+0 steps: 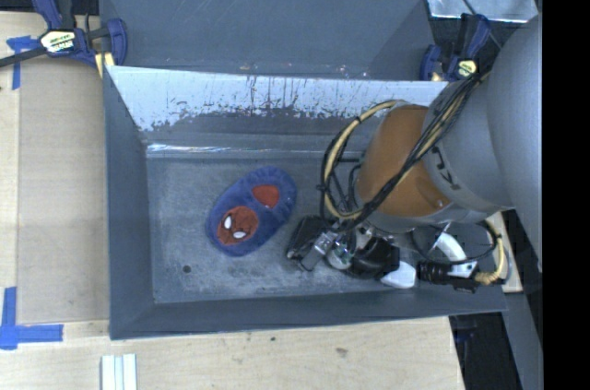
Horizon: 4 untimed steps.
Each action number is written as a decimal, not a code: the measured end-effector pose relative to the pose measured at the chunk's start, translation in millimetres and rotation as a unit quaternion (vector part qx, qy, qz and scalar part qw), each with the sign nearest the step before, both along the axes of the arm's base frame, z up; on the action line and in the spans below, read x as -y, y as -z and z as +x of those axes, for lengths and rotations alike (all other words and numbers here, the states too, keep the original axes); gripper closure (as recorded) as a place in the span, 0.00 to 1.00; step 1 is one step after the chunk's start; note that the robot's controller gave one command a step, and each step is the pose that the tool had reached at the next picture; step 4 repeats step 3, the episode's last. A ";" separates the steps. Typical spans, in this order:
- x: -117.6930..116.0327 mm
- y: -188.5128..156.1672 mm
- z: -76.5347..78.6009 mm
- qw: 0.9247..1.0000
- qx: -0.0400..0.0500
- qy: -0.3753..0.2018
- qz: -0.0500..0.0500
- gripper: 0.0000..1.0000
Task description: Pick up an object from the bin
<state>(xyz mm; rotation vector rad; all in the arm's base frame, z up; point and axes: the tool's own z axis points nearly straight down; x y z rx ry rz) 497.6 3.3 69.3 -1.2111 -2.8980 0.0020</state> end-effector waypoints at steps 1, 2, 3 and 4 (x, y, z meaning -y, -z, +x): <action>1.4 -1.4 1.7 1.000 0.003 0.000 -0.001 1.00; 2.2 -2.7 2.5 1.000 0.003 0.000 -0.001 1.00; 2.7 -116.9 3.3 1.000 0.003 -0.001 0.000 1.00; 2.7 -116.9 3.3 1.000 0.003 -0.001 0.000 1.00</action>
Offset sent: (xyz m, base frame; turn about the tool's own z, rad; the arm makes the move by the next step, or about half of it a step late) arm 0.0000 0.0000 0.0000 0.0000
